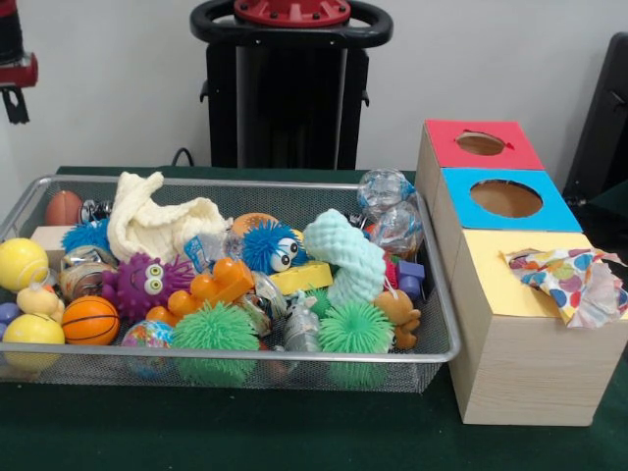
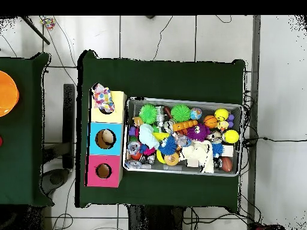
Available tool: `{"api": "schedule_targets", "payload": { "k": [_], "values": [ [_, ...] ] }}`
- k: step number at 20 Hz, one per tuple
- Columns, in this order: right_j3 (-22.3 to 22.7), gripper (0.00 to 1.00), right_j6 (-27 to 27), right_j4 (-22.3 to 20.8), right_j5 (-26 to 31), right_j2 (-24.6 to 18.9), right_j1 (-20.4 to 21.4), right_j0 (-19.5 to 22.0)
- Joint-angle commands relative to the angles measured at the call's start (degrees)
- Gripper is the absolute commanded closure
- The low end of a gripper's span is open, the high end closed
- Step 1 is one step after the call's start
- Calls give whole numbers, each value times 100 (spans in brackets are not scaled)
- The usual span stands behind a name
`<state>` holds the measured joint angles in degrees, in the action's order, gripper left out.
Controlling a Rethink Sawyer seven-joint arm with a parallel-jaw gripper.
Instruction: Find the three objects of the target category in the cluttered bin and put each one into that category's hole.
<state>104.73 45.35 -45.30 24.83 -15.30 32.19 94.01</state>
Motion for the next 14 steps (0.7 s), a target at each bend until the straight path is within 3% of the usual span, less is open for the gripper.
{"api": "schedule_targets", "payload": {
  "k": [1, 8, 14],
  "values": [
    [-524, 100, 468, 323, 353, -226, -246, -270],
    [-929, 100, 475, 566, 567, -221, -356, -534],
    [-314, 100, 1506, 734, -103, 226, -111, -1071]
  ]
}}
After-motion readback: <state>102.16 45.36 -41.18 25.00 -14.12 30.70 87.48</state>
